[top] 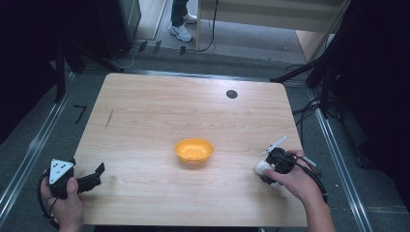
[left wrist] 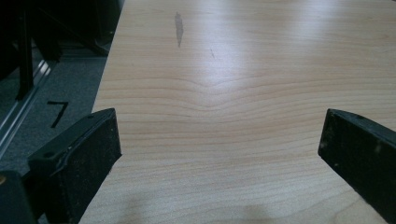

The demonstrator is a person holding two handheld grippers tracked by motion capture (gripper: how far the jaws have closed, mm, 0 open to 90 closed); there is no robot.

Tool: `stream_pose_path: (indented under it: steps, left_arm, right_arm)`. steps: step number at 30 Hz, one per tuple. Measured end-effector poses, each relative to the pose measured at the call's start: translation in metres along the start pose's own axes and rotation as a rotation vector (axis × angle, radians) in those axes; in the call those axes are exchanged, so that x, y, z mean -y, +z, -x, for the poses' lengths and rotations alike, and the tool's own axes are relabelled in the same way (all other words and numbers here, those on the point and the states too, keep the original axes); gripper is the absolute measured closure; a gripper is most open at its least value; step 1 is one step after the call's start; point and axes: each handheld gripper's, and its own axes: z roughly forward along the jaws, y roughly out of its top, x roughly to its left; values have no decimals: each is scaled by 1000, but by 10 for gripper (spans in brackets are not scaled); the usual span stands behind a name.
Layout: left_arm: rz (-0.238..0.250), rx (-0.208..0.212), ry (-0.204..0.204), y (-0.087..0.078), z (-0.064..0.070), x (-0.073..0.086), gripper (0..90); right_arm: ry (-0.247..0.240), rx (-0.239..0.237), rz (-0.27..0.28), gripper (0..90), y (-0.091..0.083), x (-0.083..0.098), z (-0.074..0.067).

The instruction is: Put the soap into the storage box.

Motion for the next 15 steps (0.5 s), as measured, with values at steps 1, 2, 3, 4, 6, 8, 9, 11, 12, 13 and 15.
stream_pose_path:
  steps: [1, 2, 3, 4, 6, 8, 9, 11, 12, 13, 15]
  left_arm:
    - [0, 1, 0, 0, 0, 0, 0]
    - [0, 1, -1, 0, 0, 0, 0]
    - [0, 1, -1, 0, 0, 0, 0]
    - [0, 2, 0, 0, 0, 0, 0]
    - [-1, 1, 1, 0, 0, 0, 0]
    - [-1, 1, -1, 0, 0, 0, 0]
    - [-1, 1, -1, 0, 0, 0, 0]
    - [-2, 1, -1, 0, 0, 0, 0]
    - [-1, -1, -2, 0, 0, 0, 0]
    - [-2, -1, -1, 0, 0, 0, 0]
    - [-3, -1, -1, 0, 0, 0, 0]
  right_arm:
    - [-4, -8, 1, 302, 1, 0, 0]
    - [-2, -16, -8, 325, 1, -1, 0]
    - [-6, -22, -17, 376, 3, -1, -1]
    - [-6, -22, -17, 376, 3, -1, -1]
    - [-18, -29, -37, 410, 6, -1, 0]
    - [-17, -35, -37, 450, 6, -1, 0]
    - [-19, -35, -38, 461, 6, -1, 0]
    - [-21, -34, -38, 485, 6, -1, 0]
    - [-20, -34, -42, 492, 5, -1, -1]
    - [-22, -34, -42, 495, 5, -1, -1]
    - [-19, -32, -42, 498, 5, 0, -3]
